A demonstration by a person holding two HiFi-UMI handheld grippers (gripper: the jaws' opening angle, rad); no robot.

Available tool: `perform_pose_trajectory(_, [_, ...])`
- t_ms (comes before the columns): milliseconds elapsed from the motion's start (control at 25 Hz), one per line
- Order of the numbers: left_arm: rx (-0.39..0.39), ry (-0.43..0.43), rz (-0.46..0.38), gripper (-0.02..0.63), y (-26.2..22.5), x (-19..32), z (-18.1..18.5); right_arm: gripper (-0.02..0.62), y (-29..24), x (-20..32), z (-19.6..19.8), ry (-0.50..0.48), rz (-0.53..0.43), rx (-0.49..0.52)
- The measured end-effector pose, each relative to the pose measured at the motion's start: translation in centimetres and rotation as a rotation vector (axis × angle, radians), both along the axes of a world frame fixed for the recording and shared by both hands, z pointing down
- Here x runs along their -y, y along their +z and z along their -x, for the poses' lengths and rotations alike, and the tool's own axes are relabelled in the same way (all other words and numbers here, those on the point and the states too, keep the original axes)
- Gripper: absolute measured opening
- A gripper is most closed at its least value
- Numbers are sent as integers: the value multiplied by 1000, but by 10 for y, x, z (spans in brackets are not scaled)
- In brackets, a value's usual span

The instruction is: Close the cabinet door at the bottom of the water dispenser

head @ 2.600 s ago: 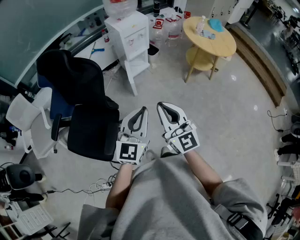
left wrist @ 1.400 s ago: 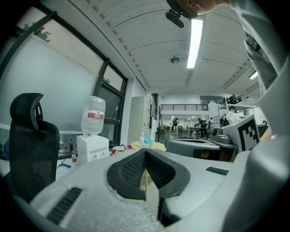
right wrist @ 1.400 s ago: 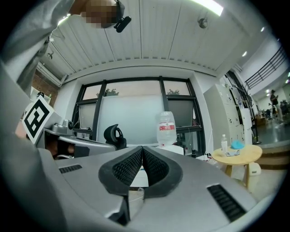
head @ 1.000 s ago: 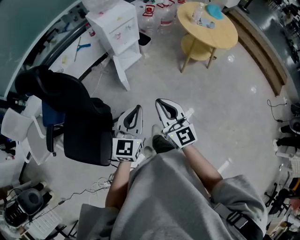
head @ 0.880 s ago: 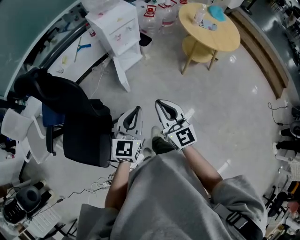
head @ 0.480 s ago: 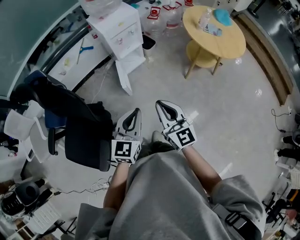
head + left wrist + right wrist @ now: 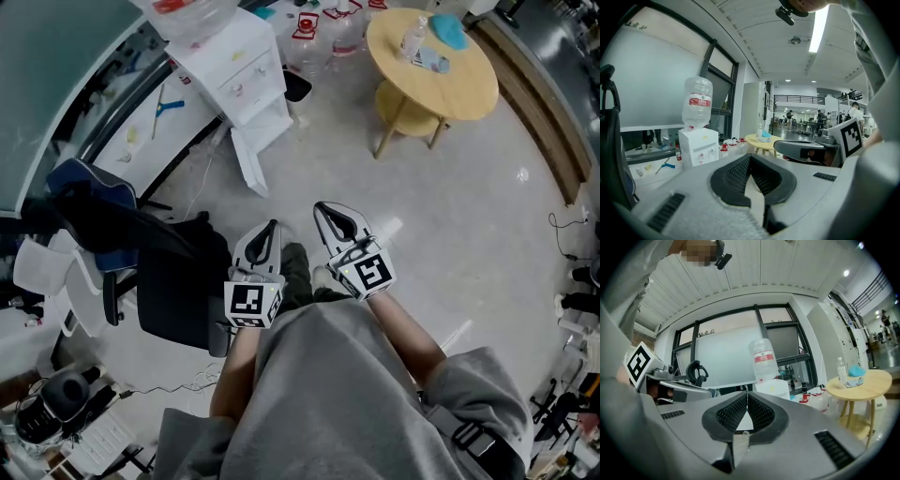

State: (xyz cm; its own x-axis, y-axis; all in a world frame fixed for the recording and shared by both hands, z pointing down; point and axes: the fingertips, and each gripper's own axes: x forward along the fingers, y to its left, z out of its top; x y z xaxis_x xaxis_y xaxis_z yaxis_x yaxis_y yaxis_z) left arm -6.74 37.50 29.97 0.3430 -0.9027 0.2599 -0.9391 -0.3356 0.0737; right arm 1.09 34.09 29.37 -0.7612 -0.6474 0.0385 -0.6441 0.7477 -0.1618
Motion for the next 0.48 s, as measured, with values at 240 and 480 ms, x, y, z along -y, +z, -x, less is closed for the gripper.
perform_pose_trajectory(240, [-24, -29, 23, 6, 14, 43, 34, 12, 13, 41, 32, -20, 29, -25])
perform_pose_trajectory(480, [-46, -50, 67, 6, 37, 84, 75, 12, 34, 86, 79, -46, 57, -49])
